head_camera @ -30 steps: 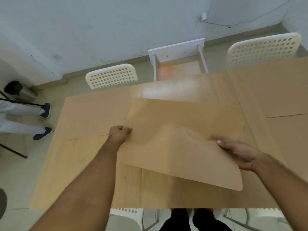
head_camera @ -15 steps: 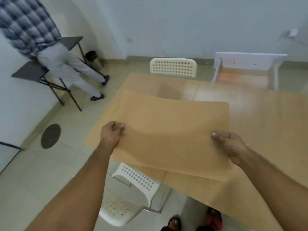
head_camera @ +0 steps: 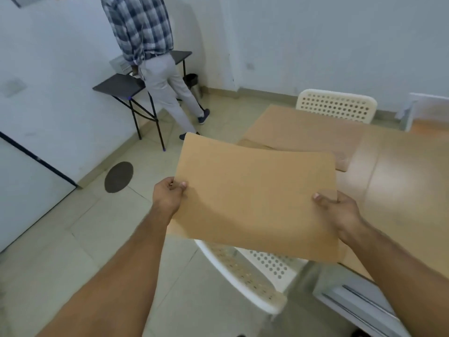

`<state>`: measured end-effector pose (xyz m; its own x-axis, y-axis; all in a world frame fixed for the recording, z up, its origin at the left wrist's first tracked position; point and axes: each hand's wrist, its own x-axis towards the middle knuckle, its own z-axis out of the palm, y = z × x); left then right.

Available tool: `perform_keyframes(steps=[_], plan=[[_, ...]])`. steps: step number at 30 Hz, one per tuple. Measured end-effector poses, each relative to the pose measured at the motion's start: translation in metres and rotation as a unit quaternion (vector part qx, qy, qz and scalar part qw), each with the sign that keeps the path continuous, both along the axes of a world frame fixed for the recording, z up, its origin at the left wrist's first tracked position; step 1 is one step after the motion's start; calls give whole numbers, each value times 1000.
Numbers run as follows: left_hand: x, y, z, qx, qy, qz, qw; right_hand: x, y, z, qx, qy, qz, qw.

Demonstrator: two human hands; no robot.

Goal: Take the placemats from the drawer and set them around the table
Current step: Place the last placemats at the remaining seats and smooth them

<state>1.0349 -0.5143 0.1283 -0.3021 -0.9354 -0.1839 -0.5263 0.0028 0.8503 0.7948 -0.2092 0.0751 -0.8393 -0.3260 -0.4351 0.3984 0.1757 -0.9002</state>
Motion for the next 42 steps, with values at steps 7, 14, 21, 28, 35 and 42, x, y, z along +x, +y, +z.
perform_keyframes(steps=[7, 14, 21, 28, 35, 42], plan=[[48, -71, -4, 16, 21, -9, 1000, 68, -58, -3, 39, -3, -43, 998], [3, -102, -28, 19, -8, -63, 998, 63, -70, -3, 83, 21, -93, 992], [-82, -120, -56, 11, -48, -142, 989, 25, -71, -21, 134, 30, -146, 980], [-159, -137, -76, 12, -79, -196, 977, -24, -74, -56, 198, 6, -190, 961], [-196, -147, -115, 29, -123, -239, 963, -44, -81, -64, 240, -8, -207, 948], [-213, -164, -138, 47, -157, -269, 949, -54, -90, -78, 283, -21, -225, 932]])
